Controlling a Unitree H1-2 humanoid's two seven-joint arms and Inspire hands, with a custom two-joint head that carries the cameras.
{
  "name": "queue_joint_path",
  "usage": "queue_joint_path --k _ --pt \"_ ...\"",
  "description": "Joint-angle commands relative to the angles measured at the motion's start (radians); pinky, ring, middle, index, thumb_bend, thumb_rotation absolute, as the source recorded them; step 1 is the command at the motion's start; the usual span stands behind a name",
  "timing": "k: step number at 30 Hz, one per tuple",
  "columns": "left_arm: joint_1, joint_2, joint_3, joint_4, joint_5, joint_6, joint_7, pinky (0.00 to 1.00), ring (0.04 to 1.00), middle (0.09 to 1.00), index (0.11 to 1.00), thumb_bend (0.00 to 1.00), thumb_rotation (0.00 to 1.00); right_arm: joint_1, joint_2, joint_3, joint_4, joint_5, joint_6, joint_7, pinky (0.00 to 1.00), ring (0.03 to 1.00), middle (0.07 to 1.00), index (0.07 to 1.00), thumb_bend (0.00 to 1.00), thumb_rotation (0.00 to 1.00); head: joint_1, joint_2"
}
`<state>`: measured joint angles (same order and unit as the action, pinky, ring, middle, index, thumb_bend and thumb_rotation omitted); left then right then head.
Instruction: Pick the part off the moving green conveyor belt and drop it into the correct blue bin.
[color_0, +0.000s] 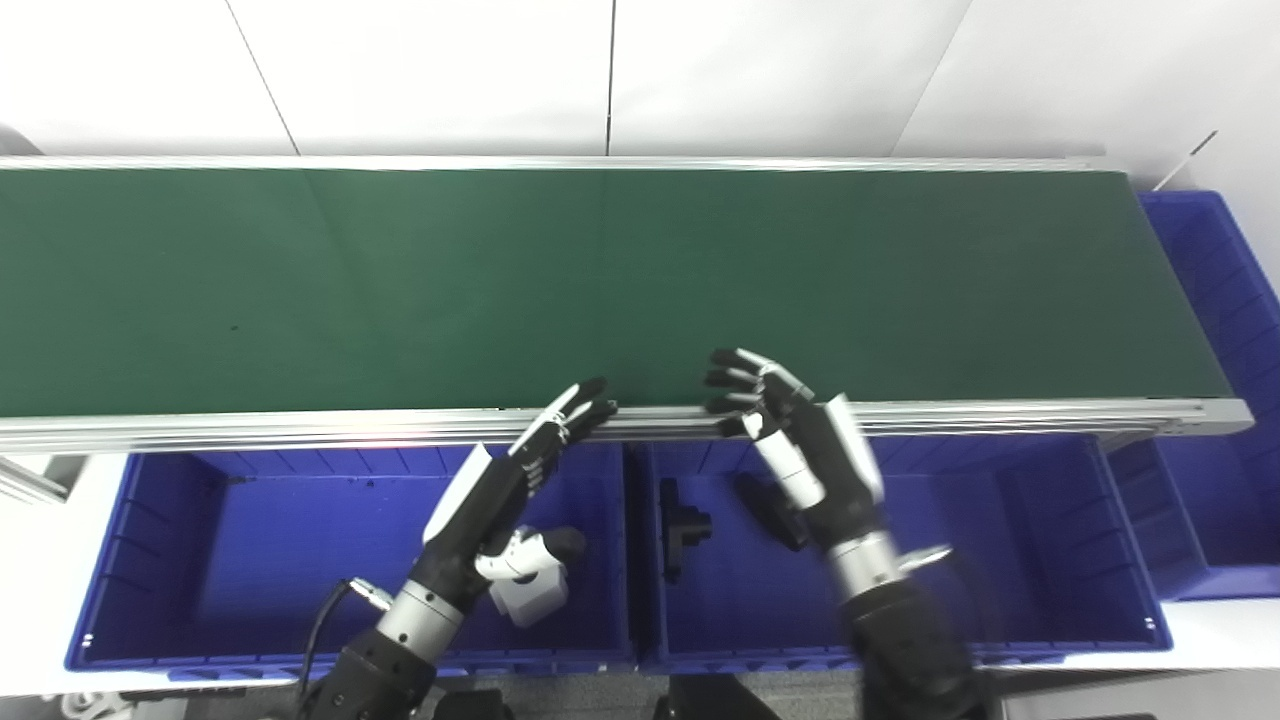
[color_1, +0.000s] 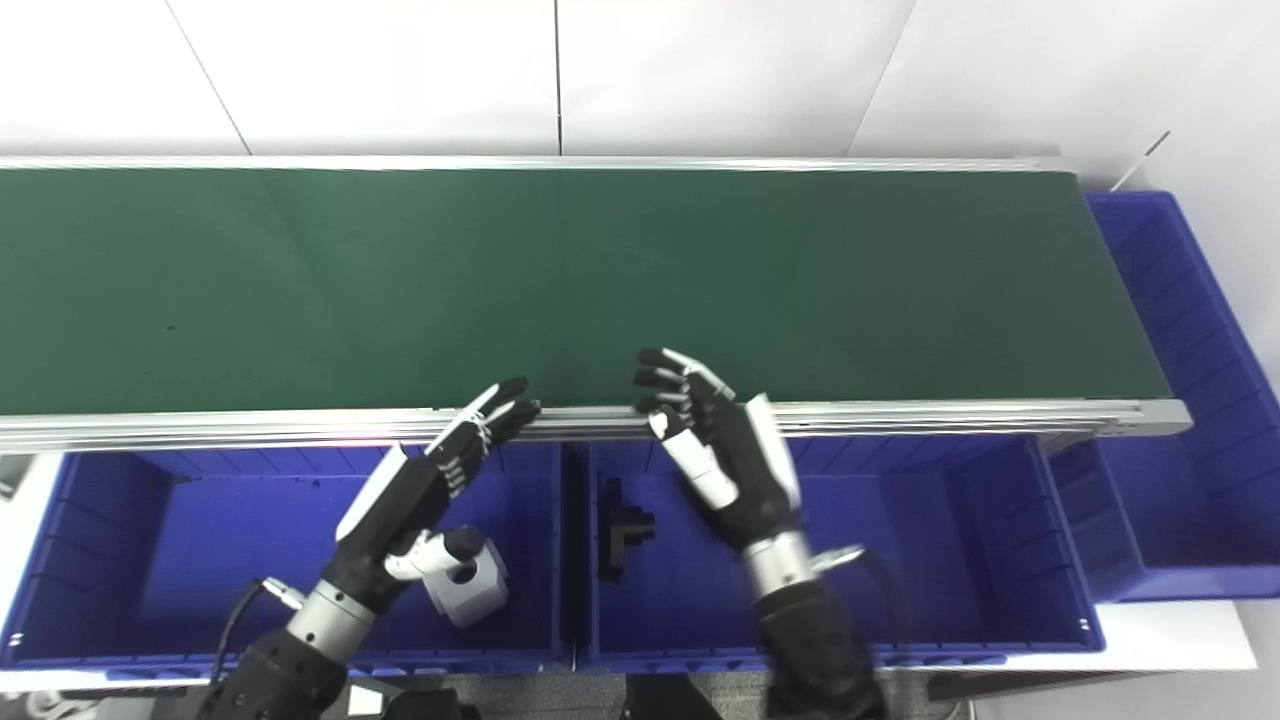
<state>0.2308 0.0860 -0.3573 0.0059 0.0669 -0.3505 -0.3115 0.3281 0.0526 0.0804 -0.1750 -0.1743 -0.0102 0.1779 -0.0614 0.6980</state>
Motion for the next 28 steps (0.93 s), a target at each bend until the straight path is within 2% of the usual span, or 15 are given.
queue_joint_path --k 1,7,13,22,28 --pt "-0.007 -0.005 -0.001 -0.005 0.013 -0.052 0.014 0.93 0.920 0.915 0.956 0.78 0.78 -0.004 -0.034 -0.004 0.028 0.019 -0.158 -0.030 0.69 0.751 0.803 0.839 0.78 0.98 0.004 -0.013" --pt "-0.012 -0.002 -0.002 0.031 0.030 -0.086 0.019 0.91 0.934 0.918 0.956 0.78 0.78 -0.015 -0.059 0.021 0.161 0.032 -0.308 -0.052 0.69 0.754 0.802 0.825 0.82 0.99 0.001 -0.049" --pt "-0.012 -0.001 -0.005 0.059 0.038 -0.113 0.029 0.90 0.929 0.914 0.950 0.77 0.77 -0.015 -0.083 0.054 0.206 0.040 -0.344 -0.050 0.71 0.770 0.816 0.835 0.82 0.99 0.001 -0.084" --pt "-0.017 0.000 -0.012 0.088 0.051 -0.117 0.034 0.94 0.949 0.918 0.953 0.79 0.77 -0.024 -0.105 0.073 0.259 0.060 -0.377 -0.051 0.73 0.782 0.827 0.845 0.82 0.99 0.010 -0.116" --pt "-0.022 0.003 -0.023 0.117 0.053 -0.119 0.045 0.94 0.942 0.914 0.944 0.79 0.77 -0.041 -0.114 0.081 0.318 0.047 -0.437 -0.065 0.69 0.764 0.815 0.831 0.81 0.99 0.014 -0.180"
